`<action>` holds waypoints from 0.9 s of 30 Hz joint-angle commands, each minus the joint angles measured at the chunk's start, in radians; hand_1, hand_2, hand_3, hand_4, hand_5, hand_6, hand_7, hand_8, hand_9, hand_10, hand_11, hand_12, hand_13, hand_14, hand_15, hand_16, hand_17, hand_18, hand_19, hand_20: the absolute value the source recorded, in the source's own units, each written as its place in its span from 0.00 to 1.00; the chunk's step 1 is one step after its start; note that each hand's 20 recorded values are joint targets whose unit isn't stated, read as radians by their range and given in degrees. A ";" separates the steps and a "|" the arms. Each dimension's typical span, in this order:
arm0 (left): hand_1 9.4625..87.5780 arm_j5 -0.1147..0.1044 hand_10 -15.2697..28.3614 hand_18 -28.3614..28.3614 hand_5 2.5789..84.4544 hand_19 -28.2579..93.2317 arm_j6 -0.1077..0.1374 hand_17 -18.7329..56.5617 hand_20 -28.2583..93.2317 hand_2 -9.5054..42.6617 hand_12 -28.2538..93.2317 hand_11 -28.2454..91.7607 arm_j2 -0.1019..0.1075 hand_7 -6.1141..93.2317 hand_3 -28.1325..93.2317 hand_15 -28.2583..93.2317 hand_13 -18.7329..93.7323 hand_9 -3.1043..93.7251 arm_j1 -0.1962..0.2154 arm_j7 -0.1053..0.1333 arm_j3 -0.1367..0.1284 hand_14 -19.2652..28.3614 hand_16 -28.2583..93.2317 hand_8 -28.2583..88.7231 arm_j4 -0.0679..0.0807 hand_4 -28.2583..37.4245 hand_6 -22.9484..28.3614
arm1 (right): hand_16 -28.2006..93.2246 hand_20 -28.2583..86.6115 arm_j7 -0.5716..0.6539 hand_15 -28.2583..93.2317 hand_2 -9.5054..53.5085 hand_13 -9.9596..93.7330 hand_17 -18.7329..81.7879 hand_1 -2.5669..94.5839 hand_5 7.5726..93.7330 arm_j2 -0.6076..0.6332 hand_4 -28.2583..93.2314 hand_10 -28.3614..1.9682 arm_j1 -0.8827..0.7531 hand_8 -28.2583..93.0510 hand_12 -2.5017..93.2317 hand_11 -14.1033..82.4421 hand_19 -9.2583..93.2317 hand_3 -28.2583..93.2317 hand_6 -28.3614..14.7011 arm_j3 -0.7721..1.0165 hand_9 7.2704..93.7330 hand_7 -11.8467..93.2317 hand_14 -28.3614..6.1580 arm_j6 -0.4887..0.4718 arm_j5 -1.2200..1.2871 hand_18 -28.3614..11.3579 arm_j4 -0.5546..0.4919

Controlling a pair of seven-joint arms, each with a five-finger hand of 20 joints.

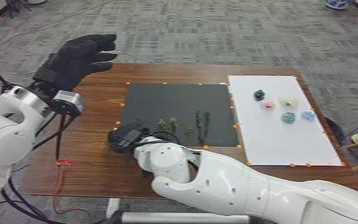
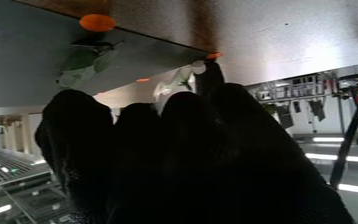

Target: Arrange flowers

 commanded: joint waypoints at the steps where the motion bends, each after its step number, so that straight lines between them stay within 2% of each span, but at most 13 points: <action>1: 0.19 -0.002 0.59 0.84 0.31 0.56 0.002 0.12 0.33 0.13 0.40 0.45 -0.009 0.27 0.80 0.63 0.26 0.23 0.012 0.002 -0.015 0.69 0.20 0.16 -0.008 0.03 0.50 | 0.56 0.95 0.046 0.98 0.77 0.96 0.81 0.18 0.41 0.002 0.15 0.71 0.032 0.12 0.39 0.88 1.00 1.00 0.69 -0.028 0.97 0.26 0.65 0.015 0.015 0.15 -0.006; 9: 0.19 -0.003 0.59 0.84 0.31 0.56 0.007 0.12 0.33 0.13 0.40 0.45 -0.010 0.27 0.80 0.63 0.26 0.24 0.025 0.006 -0.026 0.69 0.20 0.16 -0.014 0.03 0.50 | 0.56 0.95 0.055 0.98 0.77 0.96 0.81 0.18 0.44 0.010 0.15 0.72 0.044 0.12 0.39 0.88 1.00 1.00 0.68 -0.033 0.97 0.25 0.65 0.013 0.014 0.15 0.000; 15: 0.19 -0.001 0.59 0.84 0.31 0.56 0.013 0.12 0.33 0.13 0.40 0.45 -0.010 0.27 0.80 0.63 0.26 0.24 0.054 0.008 -0.052 0.69 0.20 0.16 -0.026 0.03 0.50 | 0.56 0.95 0.051 0.98 0.77 0.96 0.81 0.18 0.45 0.025 0.15 0.71 0.059 0.12 0.40 0.87 1.00 1.00 0.70 -0.045 0.97 0.25 0.65 0.031 0.023 0.15 0.003; 23: 0.19 -0.001 0.59 0.85 0.31 0.56 0.018 0.12 0.33 0.13 0.40 0.45 -0.013 0.27 0.80 0.63 0.26 0.24 0.068 0.012 -0.063 0.69 0.20 0.16 -0.031 0.03 0.50 | 0.56 0.95 0.048 0.97 0.77 0.95 0.80 0.18 0.46 0.034 0.15 0.71 0.064 0.12 0.40 0.87 1.00 1.00 0.71 -0.050 0.96 0.26 0.64 0.055 0.025 0.15 0.006; 27: 0.19 0.000 0.59 0.84 0.31 0.56 0.015 0.12 0.33 0.13 0.40 0.45 -0.013 0.27 0.80 0.63 0.26 0.23 0.064 0.009 -0.061 0.69 0.20 0.16 -0.029 0.03 0.50 | 0.56 0.95 0.047 0.97 0.77 0.95 0.80 0.18 0.47 0.034 0.15 0.71 0.051 0.12 0.40 0.87 1.00 1.00 0.71 -0.032 0.96 0.26 0.64 0.048 0.022 0.14 0.006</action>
